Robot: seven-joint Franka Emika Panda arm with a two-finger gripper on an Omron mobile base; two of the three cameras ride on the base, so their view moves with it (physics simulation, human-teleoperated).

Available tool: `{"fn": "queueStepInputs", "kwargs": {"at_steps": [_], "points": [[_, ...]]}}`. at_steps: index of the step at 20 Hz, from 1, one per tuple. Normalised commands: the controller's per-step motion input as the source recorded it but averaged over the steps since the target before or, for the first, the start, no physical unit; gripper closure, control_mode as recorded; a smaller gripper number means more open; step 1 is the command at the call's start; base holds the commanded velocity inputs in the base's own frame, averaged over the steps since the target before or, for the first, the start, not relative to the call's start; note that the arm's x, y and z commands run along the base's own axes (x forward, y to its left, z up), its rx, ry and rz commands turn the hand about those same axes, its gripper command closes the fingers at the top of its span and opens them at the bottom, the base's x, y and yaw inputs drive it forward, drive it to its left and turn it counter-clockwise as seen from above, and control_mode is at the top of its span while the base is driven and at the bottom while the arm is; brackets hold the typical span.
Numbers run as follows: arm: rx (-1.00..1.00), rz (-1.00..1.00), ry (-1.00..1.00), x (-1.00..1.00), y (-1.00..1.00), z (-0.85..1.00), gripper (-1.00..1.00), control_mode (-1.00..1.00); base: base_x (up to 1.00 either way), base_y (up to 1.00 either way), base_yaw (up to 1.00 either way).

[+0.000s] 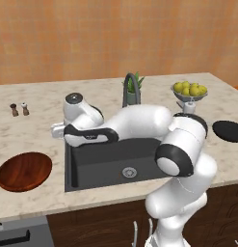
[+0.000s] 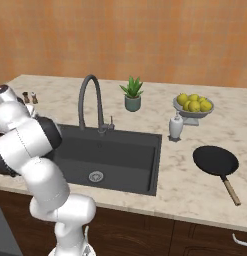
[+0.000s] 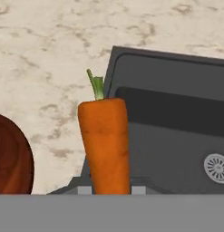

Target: Pick the carrot from the sink and place it in the bowl. Then pick the bowl and place it in the microwave. Then close the microwave door and press the start button.

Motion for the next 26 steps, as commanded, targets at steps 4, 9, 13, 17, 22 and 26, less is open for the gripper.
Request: {"fn": "queueStepInputs", "kwargs": {"at_steps": [4,9,13,17,22,26], "points": [[0.22,0.10,0.14,-0.20,1.00,-0.01,1.00,-1.00,0.00,0.00,0.00],[0.03,0.00,0.08,-0.59,1.00,-0.19,1.00,-1.00,0.00,0.00,0.00],[0.00,-0.02,0.06,-0.55,0.85,-0.04,1.00,-1.00,0.00,0.00,0.00],[0.00,-0.04,0.05,-0.16,0.74,0.08,1.00,-1.00,0.00,0.00,0.00],[0.00,0.00,0.08,0.06,0.16,-0.52,1.00,-1.00,0.00,0.00,0.00],[0.00,0.00,0.02,-0.06,0.00,-0.65,1.00,-1.00,0.00,0.00,0.00]]}}
